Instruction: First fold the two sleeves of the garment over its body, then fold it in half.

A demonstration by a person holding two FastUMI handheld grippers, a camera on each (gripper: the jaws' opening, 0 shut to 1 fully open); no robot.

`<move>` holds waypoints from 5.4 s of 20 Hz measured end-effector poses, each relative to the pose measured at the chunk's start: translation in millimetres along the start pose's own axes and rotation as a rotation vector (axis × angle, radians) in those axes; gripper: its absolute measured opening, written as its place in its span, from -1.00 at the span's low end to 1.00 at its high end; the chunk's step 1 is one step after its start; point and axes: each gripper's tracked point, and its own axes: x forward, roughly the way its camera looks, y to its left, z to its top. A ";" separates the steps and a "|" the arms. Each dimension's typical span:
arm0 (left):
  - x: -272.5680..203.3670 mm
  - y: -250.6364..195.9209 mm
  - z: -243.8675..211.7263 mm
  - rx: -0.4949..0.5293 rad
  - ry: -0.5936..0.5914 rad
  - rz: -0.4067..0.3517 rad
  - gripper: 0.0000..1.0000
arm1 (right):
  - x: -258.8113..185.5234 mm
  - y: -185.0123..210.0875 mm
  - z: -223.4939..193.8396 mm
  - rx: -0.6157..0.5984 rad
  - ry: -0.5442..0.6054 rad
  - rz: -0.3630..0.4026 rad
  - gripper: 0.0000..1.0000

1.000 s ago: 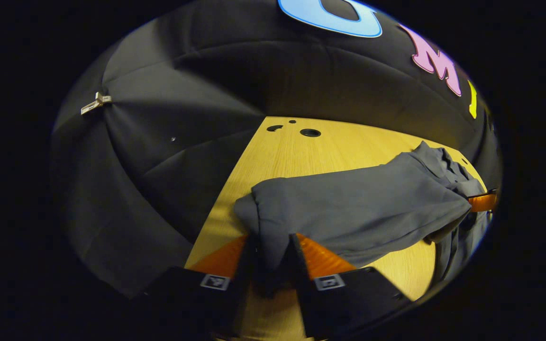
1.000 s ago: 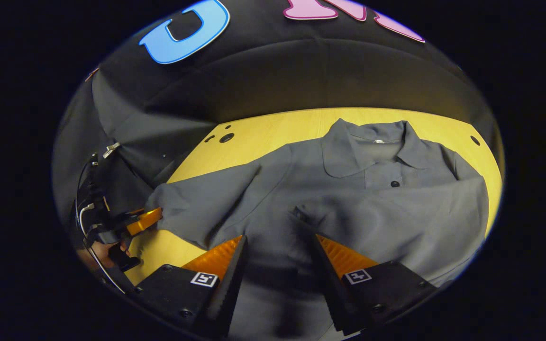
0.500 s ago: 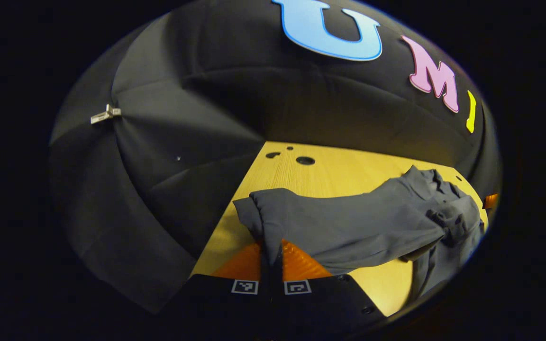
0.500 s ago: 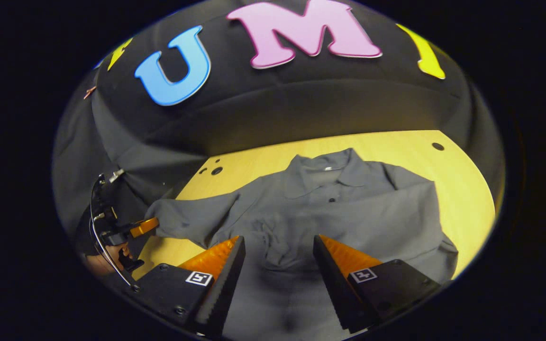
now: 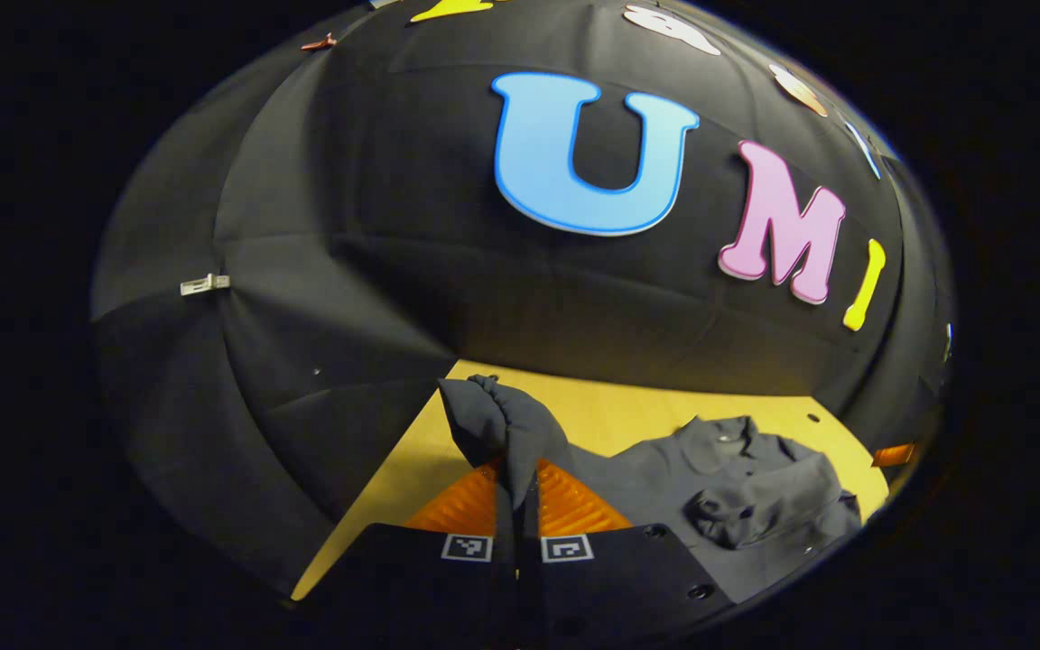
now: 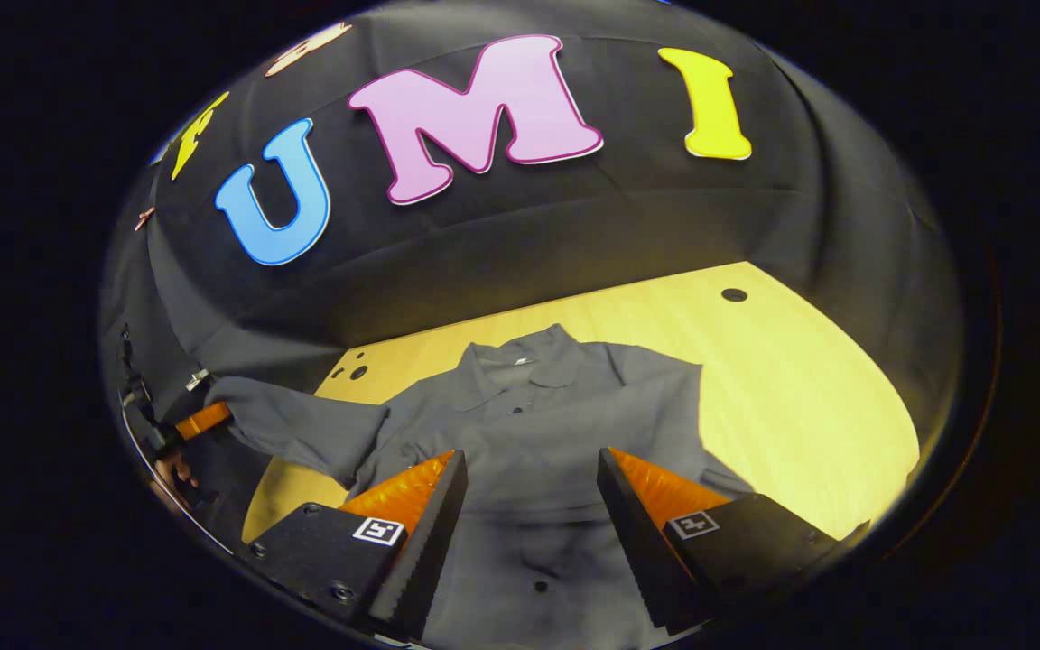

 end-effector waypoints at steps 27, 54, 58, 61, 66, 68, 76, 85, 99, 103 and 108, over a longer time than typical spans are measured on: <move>37.2 -400.8 -146.1 0.267 0.192 -0.284 -0.89 | -49.4 -227.9 -2.6 0.060 -0.001 -0.120 0.80; -79.0 -431.3 -197.9 0.115 0.319 -0.477 0.91 | -79.0 -189.9 -60.8 0.022 0.117 -0.009 0.94; -112.2 -370.1 -185.5 0.166 0.303 -0.401 0.91 | -102.0 -166.2 -89.3 -0.010 0.177 -0.008 0.97; -133.8 -318.9 -181.7 0.167 0.316 -0.329 0.92 | -118.2 -156.4 -115.4 -0.026 0.230 -0.027 0.97; -166.9 -227.7 -209.1 0.182 0.412 -0.207 0.91 | -133.1 -152.2 -153.5 -0.036 0.305 -0.067 0.97; -179.6 -194.7 -222.2 0.156 0.453 -0.149 0.92 | -138.8 -152.7 -167.6 -0.039 0.332 -0.082 0.97; -194.4 -123.4 -288.2 0.121 0.624 -0.025 0.92 | -136.3 -147.2 -213.8 -0.029 0.417 -0.101 0.97; -191.8 -115.8 -314.0 0.206 0.711 -0.009 0.93 | -116.3 -150.3 -227.7 -0.187 0.458 -0.160 0.92; -147.0 -159.6 -219.6 0.108 0.537 -0.137 -0.89 | -107.0 -107.1 -128.3 -0.072 0.260 0.002 -0.89; -125.1 -167.9 -150.2 0.062 0.408 -0.138 -0.89 | -98.2 -89.2 -54.4 -0.050 0.114 0.043 -0.89; -96.2 -169.7 -86.9 0.029 0.290 -0.142 -0.89 | -82.8 -82.0 22.6 -0.063 -0.028 0.068 -0.89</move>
